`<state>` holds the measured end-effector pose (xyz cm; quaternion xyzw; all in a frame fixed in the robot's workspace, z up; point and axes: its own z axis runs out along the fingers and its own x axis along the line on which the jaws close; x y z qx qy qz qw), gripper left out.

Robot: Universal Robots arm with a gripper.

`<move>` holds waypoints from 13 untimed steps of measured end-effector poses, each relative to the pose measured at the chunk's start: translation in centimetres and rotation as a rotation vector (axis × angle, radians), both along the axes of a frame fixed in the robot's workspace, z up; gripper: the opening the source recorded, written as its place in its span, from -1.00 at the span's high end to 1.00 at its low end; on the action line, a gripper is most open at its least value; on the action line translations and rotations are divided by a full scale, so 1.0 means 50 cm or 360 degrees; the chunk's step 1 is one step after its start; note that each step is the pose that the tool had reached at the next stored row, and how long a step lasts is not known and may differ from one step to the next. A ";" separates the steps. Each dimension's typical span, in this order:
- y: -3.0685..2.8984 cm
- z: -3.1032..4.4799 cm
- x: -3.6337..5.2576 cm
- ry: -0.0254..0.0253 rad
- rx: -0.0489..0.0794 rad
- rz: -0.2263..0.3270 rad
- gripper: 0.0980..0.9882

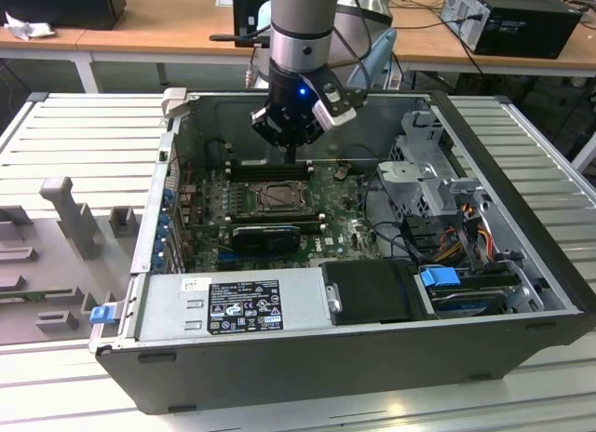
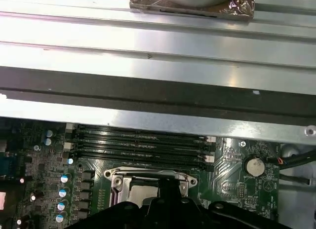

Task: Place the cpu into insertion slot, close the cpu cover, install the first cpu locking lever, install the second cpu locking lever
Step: 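Install the second cpu locking lever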

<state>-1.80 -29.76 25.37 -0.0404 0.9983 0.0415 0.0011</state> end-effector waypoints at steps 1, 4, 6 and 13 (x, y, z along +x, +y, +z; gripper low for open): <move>-0.005 0.000 0.000 0.00002 -0.0001 0.0000 0.98; -0.038 0.000 0.000 0.00001 -0.0001 0.0000 0.98; -0.056 0.000 0.000 0.00001 -0.0001 0.0000 0.98; -0.077 -0.006 0.000 0.00001 -0.0001 0.0000 0.98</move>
